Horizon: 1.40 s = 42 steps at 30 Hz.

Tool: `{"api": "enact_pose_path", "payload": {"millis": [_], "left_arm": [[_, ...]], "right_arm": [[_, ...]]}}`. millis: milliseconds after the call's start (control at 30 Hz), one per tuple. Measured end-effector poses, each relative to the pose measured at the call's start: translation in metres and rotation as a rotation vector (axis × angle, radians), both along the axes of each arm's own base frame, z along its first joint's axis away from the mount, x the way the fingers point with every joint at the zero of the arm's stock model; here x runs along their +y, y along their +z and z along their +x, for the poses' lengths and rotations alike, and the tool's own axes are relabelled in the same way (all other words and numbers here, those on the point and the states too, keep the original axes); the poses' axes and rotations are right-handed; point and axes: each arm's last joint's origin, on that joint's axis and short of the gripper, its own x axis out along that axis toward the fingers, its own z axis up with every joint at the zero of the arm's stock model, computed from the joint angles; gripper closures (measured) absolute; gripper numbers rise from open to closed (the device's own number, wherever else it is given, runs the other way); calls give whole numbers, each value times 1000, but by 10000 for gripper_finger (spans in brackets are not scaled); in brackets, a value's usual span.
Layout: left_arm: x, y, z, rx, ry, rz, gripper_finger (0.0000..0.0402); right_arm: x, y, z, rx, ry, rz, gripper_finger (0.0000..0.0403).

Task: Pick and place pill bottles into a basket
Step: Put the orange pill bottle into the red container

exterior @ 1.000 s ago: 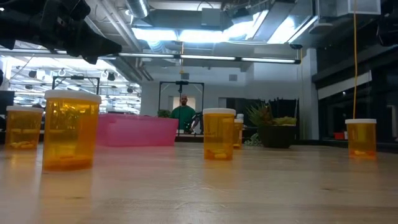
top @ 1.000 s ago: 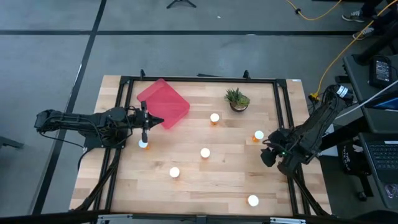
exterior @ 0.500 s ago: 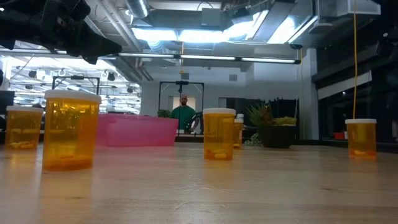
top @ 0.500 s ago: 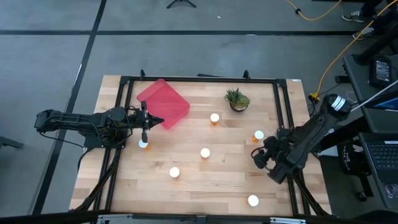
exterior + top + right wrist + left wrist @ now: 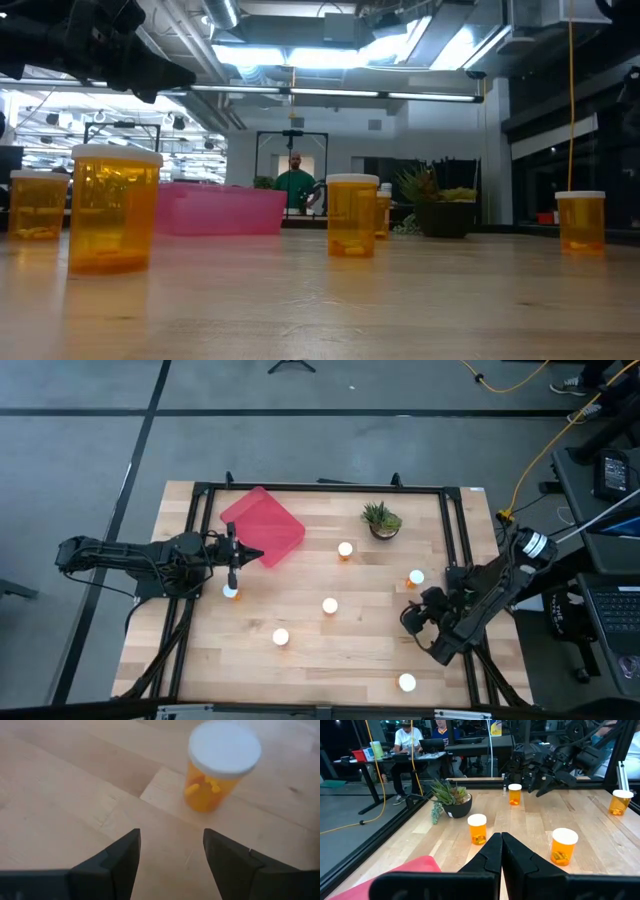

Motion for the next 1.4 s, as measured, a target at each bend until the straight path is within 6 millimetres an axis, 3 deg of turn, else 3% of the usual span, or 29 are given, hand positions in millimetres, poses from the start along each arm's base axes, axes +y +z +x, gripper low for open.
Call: {"api": "enact_pose_path", "payload": {"millis": [500, 833, 1400], "left_arm": [[0, 0, 0, 0, 0, 0, 400], [0, 0, 0, 0, -1, 0, 400], [0, 0, 0, 0, 0, 0, 400]], "right_arm": [[-2, -4, -2, -27, 10, -52, 182], [-19, -41, -12, -122, -8, -14, 182], [-32, -54, -5, -87, -38, -142, 183]]}}
